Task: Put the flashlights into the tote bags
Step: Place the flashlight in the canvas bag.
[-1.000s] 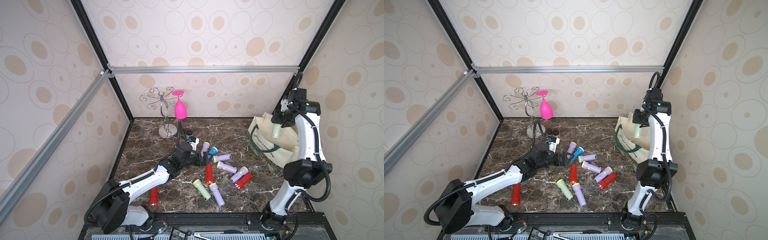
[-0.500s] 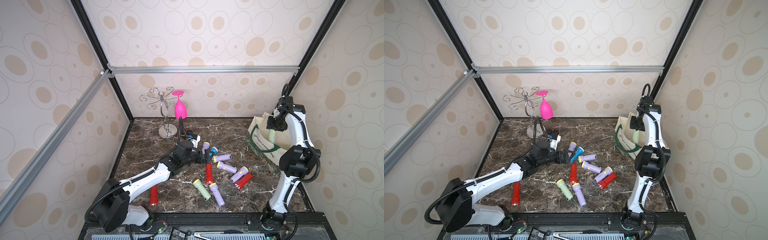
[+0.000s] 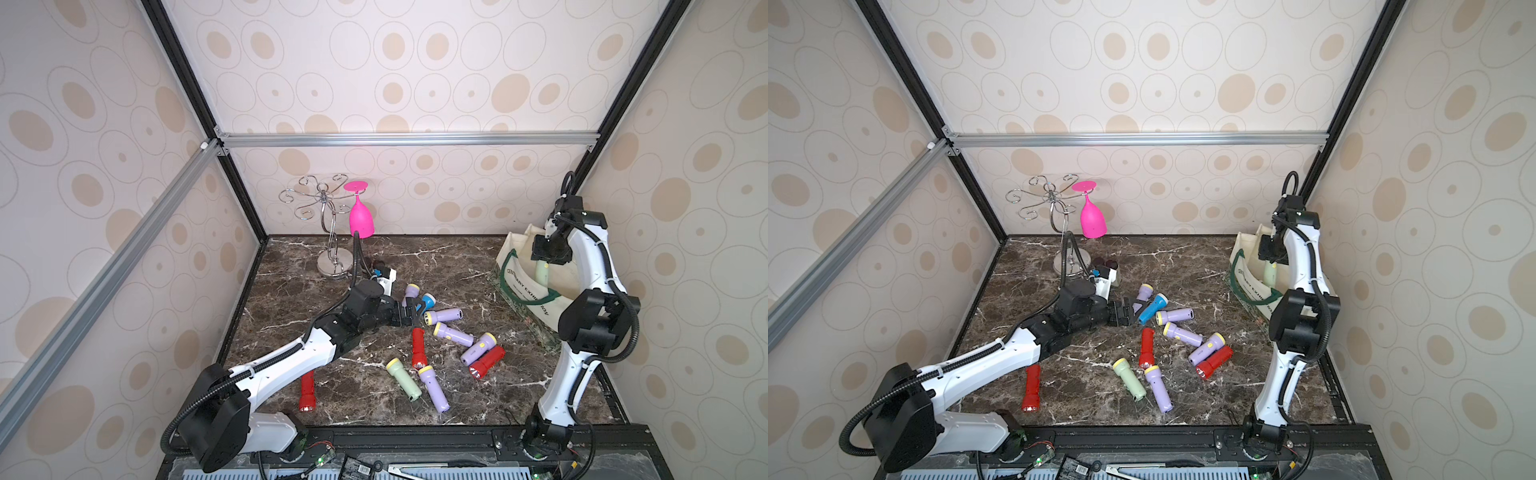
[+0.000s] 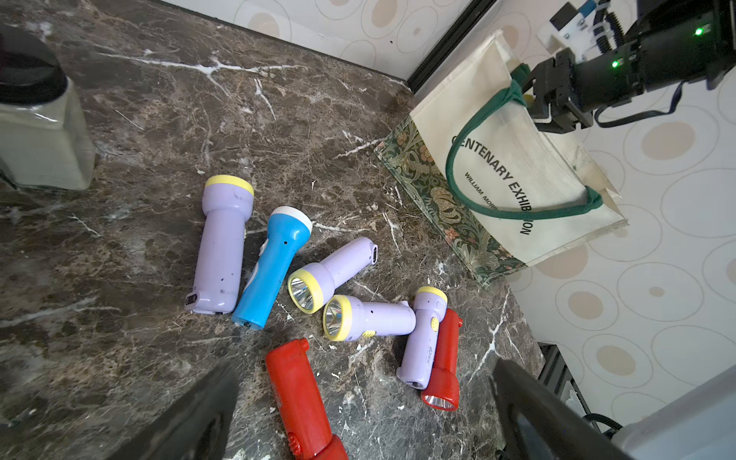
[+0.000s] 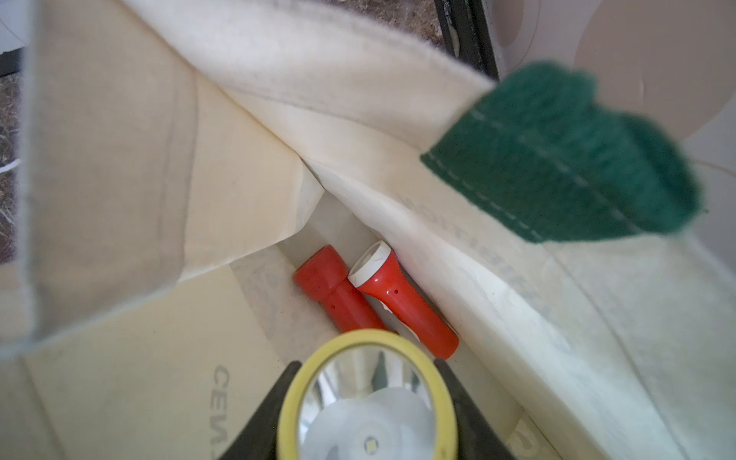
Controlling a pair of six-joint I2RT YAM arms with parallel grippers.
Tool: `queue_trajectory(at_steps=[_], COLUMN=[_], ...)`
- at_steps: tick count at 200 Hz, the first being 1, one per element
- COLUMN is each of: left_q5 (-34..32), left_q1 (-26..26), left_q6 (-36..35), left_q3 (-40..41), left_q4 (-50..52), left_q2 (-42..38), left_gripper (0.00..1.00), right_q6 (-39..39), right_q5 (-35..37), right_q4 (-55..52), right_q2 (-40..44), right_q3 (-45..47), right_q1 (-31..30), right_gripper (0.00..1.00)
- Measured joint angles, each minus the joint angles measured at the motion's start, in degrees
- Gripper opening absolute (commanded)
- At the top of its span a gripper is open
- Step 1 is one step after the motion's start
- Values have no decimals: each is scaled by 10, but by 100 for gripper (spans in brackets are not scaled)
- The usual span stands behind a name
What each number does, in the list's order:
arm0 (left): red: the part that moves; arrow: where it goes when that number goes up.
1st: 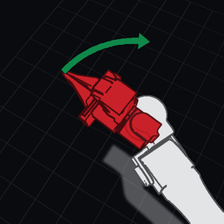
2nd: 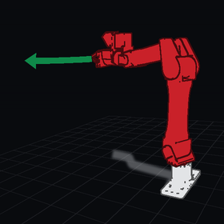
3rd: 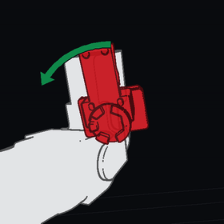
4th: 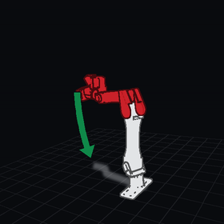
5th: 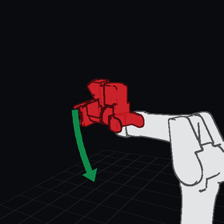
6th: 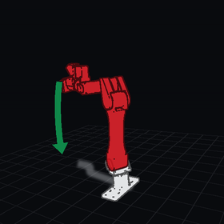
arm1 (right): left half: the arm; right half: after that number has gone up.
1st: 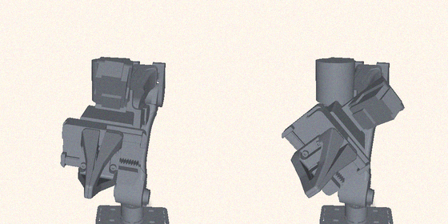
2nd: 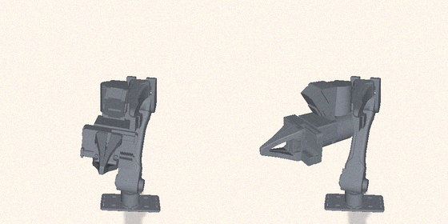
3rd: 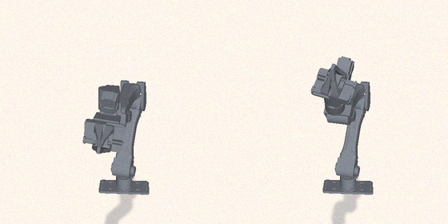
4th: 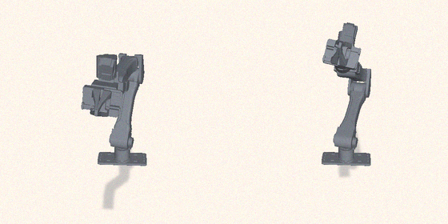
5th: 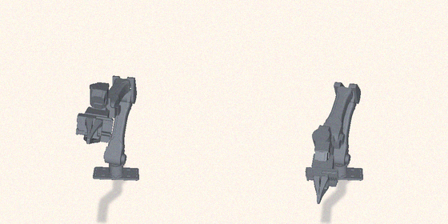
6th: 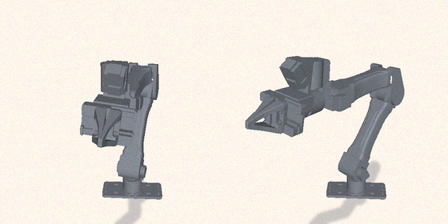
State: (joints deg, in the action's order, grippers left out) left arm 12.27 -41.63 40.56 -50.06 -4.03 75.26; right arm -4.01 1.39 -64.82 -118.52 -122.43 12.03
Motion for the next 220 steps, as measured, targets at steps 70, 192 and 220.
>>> queue_trajectory(at_steps=[70, 192, 220], left_q5=[-26, -74, -89], left_q1=[0, 14, 39], left_q6=[7, 31, 51], left_q3=[0, 4, 41], left_q4=[42, 243, 289], left_q2=[-5, -33, -65], left_gripper=[100, 98, 98], right_q6=[-1, -1, -9], right_q5=[-16, -4, -2], right_q4=[1, -16, -24], right_q2=[14, 161, 195], right_q3=[10, 10, 18], right_q1=[0, -103, -163], right_gripper=[69, 85, 86])
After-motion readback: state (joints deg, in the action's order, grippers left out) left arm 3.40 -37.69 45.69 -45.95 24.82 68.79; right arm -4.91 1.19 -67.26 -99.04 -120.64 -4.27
